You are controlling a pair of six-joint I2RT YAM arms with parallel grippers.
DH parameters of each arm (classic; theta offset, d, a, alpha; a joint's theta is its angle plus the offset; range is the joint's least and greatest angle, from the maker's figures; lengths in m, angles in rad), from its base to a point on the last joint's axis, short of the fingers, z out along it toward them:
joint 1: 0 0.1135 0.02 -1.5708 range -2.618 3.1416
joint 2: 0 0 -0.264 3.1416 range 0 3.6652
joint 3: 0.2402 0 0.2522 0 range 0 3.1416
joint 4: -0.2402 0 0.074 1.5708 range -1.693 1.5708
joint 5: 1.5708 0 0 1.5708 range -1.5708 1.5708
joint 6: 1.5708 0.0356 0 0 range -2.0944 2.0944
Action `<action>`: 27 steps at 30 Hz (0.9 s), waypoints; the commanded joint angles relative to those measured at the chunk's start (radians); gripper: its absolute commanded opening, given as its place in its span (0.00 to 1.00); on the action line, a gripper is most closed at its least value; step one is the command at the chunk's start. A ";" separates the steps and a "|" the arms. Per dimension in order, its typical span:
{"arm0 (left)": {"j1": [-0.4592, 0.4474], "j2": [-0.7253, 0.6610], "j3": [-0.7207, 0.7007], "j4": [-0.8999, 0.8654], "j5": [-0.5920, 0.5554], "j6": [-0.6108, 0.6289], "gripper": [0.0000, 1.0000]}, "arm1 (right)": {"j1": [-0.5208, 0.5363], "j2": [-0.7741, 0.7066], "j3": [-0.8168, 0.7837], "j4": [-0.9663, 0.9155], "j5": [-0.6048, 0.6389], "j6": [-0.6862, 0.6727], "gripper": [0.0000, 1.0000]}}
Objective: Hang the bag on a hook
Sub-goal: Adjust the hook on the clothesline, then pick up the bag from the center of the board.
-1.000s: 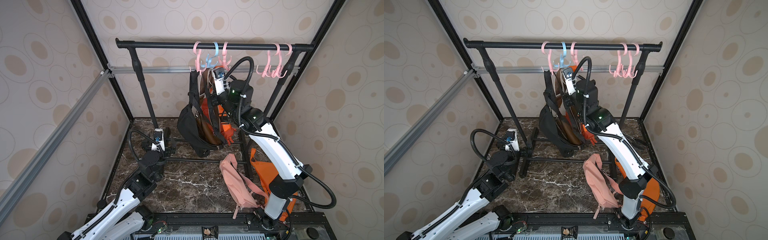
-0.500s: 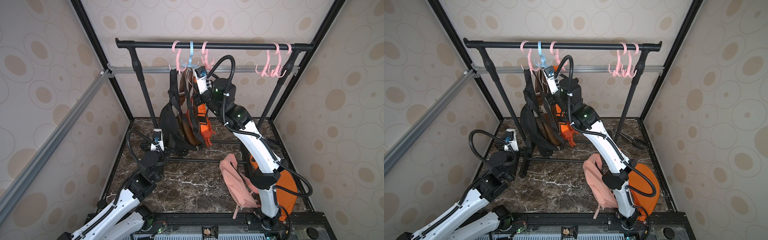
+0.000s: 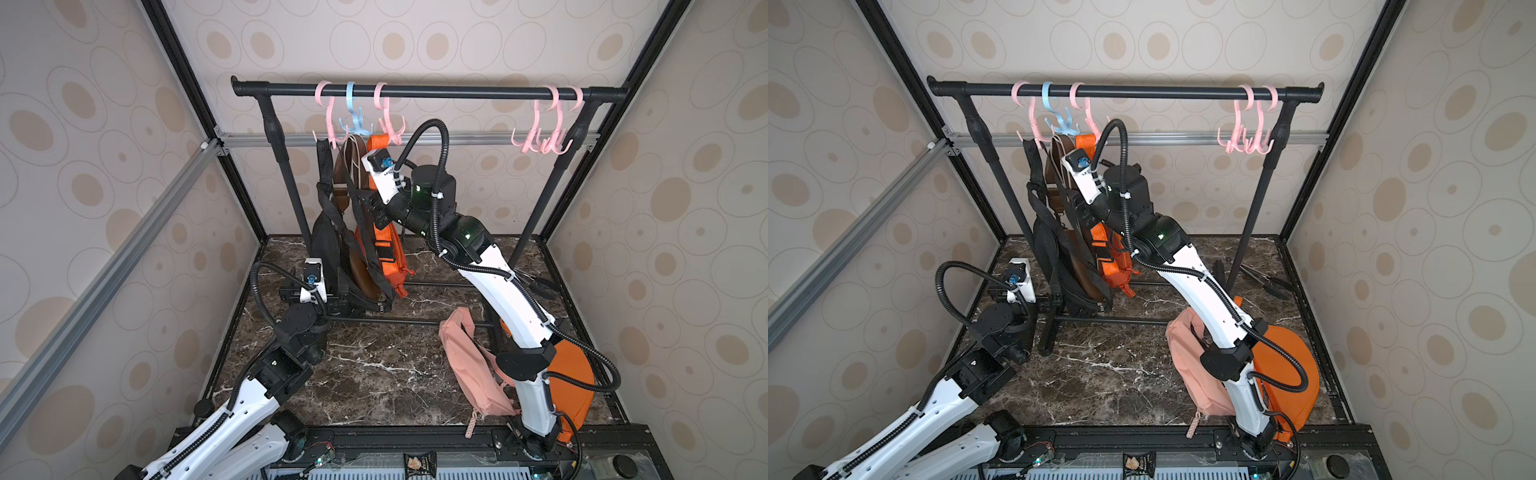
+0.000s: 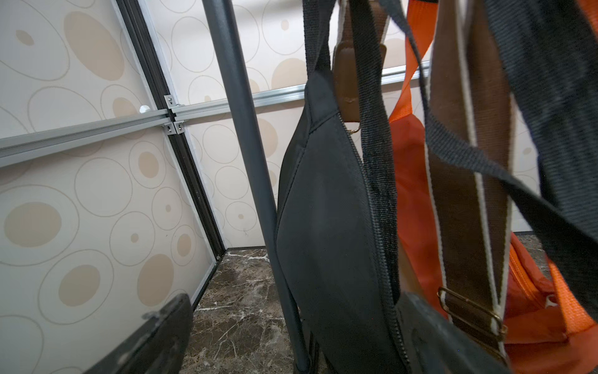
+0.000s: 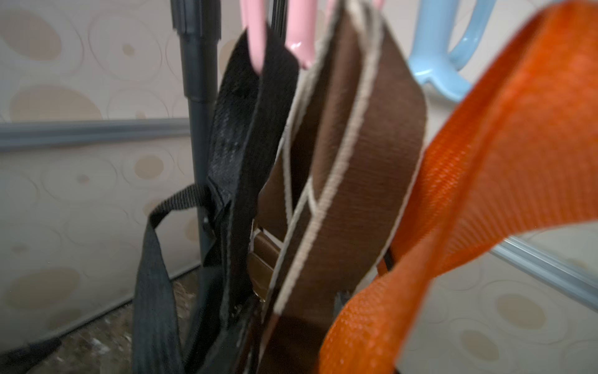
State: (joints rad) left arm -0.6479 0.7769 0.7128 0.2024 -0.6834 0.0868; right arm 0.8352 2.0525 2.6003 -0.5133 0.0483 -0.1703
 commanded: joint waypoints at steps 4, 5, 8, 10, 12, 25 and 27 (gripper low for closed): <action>0.005 0.002 0.001 0.025 0.003 0.004 1.00 | 0.005 -0.218 -0.190 -0.013 -0.007 -0.028 0.69; 0.005 0.004 0.001 0.023 0.007 0.001 1.00 | 0.006 -0.250 -0.219 -0.015 -0.015 -0.025 0.74; 0.004 0.010 0.004 0.019 0.012 -0.004 1.00 | 0.008 -0.353 -0.332 -0.008 -0.010 -0.009 0.82; 0.004 0.013 0.006 0.013 0.015 -0.007 1.00 | 0.008 -0.424 -0.421 0.015 0.006 0.004 0.89; 0.004 0.015 0.009 0.009 0.019 -0.012 1.00 | 0.011 -0.500 -0.519 0.029 0.045 0.013 0.91; 0.003 0.040 0.059 -0.069 0.167 -0.085 1.00 | 0.023 -0.965 -1.187 0.050 0.422 0.328 0.89; 0.003 0.048 0.074 -0.087 0.187 -0.089 1.00 | 0.023 -0.998 -1.259 -0.026 0.469 0.387 0.90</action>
State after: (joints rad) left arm -0.6479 0.8207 0.7280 0.1558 -0.5491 0.0292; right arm 0.8528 1.0969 1.4097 -0.4541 0.3977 0.0845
